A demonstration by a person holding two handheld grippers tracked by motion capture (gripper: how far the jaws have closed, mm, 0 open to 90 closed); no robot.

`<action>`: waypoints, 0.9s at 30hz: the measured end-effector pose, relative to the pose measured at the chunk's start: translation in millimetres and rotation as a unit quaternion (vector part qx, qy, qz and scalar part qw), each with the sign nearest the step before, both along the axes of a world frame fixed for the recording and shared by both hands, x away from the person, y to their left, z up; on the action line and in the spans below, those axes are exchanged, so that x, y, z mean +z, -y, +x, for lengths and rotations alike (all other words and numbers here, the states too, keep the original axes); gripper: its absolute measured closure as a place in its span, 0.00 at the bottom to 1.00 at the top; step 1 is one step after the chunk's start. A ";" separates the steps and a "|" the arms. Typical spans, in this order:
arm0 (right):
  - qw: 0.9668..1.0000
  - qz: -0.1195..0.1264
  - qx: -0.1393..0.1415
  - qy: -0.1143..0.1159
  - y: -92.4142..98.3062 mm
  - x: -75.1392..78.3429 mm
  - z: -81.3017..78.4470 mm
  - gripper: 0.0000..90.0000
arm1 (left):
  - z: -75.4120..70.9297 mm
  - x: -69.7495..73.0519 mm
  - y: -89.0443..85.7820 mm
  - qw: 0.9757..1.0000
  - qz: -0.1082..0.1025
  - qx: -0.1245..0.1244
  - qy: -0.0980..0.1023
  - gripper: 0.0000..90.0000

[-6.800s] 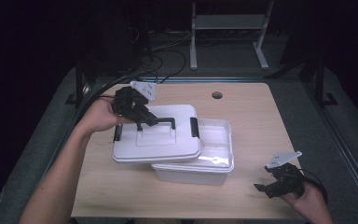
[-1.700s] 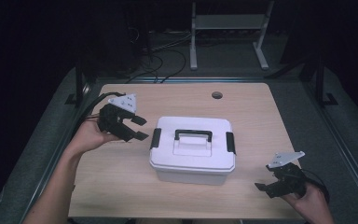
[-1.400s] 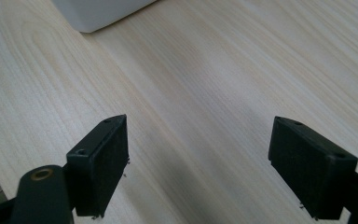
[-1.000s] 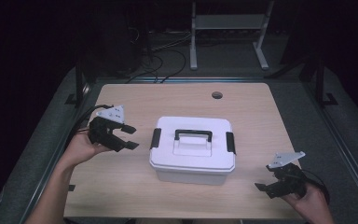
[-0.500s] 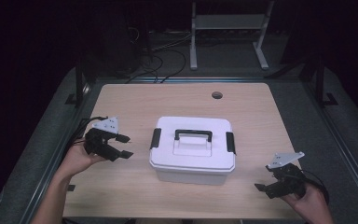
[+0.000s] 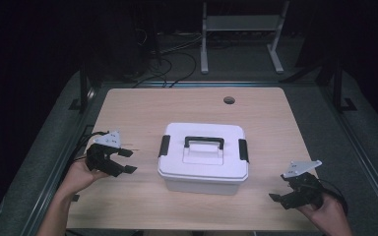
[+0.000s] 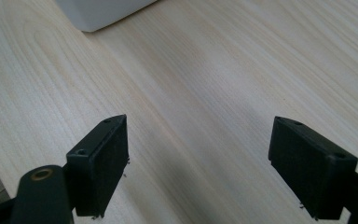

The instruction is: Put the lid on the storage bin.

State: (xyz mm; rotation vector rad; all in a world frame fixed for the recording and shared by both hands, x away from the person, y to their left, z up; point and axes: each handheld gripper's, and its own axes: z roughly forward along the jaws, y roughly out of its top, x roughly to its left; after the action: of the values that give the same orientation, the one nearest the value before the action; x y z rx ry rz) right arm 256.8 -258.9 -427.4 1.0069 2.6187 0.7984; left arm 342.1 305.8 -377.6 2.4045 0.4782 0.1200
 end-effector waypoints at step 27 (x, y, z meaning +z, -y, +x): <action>1.000 0.000 -0.001 0.000 -0.3 -0.4 -1.3 0.22 | -26.0 -22.6 -26.7 0.997 -0.020 0.064 0.027 0.30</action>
State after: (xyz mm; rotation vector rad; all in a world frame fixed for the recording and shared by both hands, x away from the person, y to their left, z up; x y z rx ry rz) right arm 255.5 -258.6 -427.9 1.0093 2.6171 0.7986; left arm 316.1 332.5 -400.2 2.3257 0.6036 0.2297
